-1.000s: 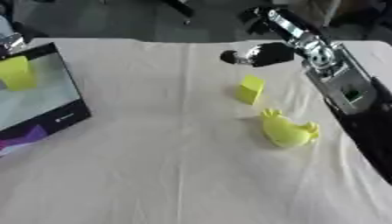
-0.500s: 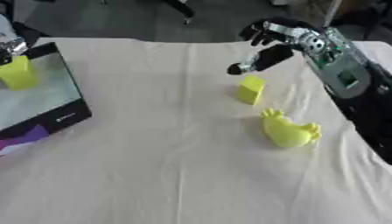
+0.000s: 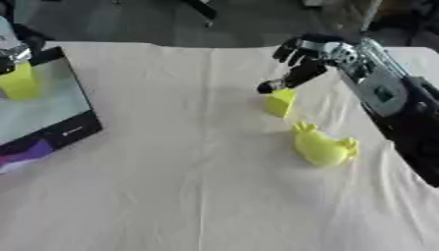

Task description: Pick up the objects with one hand, pass them to the other hand, and then place them into the box on the other side of the table.

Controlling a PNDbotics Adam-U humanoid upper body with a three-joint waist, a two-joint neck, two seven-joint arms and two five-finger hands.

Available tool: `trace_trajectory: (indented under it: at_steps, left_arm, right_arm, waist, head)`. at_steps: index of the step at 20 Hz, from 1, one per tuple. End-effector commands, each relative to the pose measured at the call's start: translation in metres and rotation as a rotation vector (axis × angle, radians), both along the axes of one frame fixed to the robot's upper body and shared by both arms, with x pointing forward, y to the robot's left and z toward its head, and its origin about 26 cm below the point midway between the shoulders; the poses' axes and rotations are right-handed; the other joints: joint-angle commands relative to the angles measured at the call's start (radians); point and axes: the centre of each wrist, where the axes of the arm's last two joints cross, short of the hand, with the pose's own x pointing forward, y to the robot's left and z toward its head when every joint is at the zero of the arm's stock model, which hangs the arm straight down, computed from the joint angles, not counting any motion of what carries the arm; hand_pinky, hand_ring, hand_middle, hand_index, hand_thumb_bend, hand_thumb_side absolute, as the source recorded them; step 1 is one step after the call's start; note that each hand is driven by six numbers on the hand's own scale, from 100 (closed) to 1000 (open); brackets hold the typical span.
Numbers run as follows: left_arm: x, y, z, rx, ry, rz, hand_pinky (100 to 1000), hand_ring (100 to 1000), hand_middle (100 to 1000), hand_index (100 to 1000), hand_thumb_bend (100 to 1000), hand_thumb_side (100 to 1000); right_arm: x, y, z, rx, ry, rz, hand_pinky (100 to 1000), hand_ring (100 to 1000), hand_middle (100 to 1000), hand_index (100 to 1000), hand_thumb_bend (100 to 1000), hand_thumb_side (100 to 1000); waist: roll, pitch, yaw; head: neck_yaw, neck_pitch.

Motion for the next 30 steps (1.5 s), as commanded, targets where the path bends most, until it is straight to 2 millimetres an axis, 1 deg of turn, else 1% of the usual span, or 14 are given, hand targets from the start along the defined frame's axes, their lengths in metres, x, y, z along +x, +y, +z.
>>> trace_trajectory:
  at_steps: [1, 5, 9, 13, 20, 30]
  left_arm:
    - [-0.001, 0.005, 0.01, 0.028, -0.022, 0.017, 861, 748, 590, 752, 630, 514]
    - [-0.001, 0.004, 0.009, 0.026, -0.021, 0.014, 861, 747, 588, 749, 629, 515]
    - [-0.002, 0.003, 0.008, 0.021, -0.023, 0.013, 861, 747, 587, 749, 628, 516]
    - [-0.002, 0.003, 0.006, 0.017, -0.019, 0.016, 861, 747, 585, 749, 629, 517]
    - [-0.002, 0.003, 0.005, 0.012, -0.016, 0.019, 860, 747, 585, 748, 626, 519]
    - [-0.002, 0.003, 0.003, 0.006, -0.019, 0.027, 859, 748, 586, 748, 622, 521]
  right_arm:
    - [-0.001, -0.002, 0.009, -0.031, -0.032, -0.026, 873, 831, 778, 844, 666, 516]
    - [0.001, -0.004, 0.001, -0.052, -0.002, -0.041, 876, 831, 775, 841, 644, 497]
    - [0.004, -0.005, -0.007, -0.075, 0.011, -0.065, 883, 836, 778, 845, 584, 435]
    - [0.01, -0.009, -0.016, -0.09, 0.018, -0.107, 887, 838, 778, 845, 563, 411]
    - [0.017, -0.019, -0.027, -0.1, 0.04, -0.14, 892, 841, 776, 848, 565, 407]
    - [0.024, -0.031, -0.028, -0.109, 0.039, -0.181, 892, 839, 772, 847, 551, 394]
  waist:
    - [-0.009, -0.013, -0.001]
    - [-0.008, -0.01, -0.001]
    - [-0.007, -0.007, 0.001]
    - [-0.005, -0.004, 0.003]
    - [-0.003, 0.004, 0.008]
    - [0.003, 0.029, 0.014]
  head:
    - [-0.001, -0.002]
    - [-0.006, -0.002]
    - [-0.013, -0.002]
    - [-0.02, -0.002]
    - [-0.026, -0.002]
    - [-0.032, -0.002]
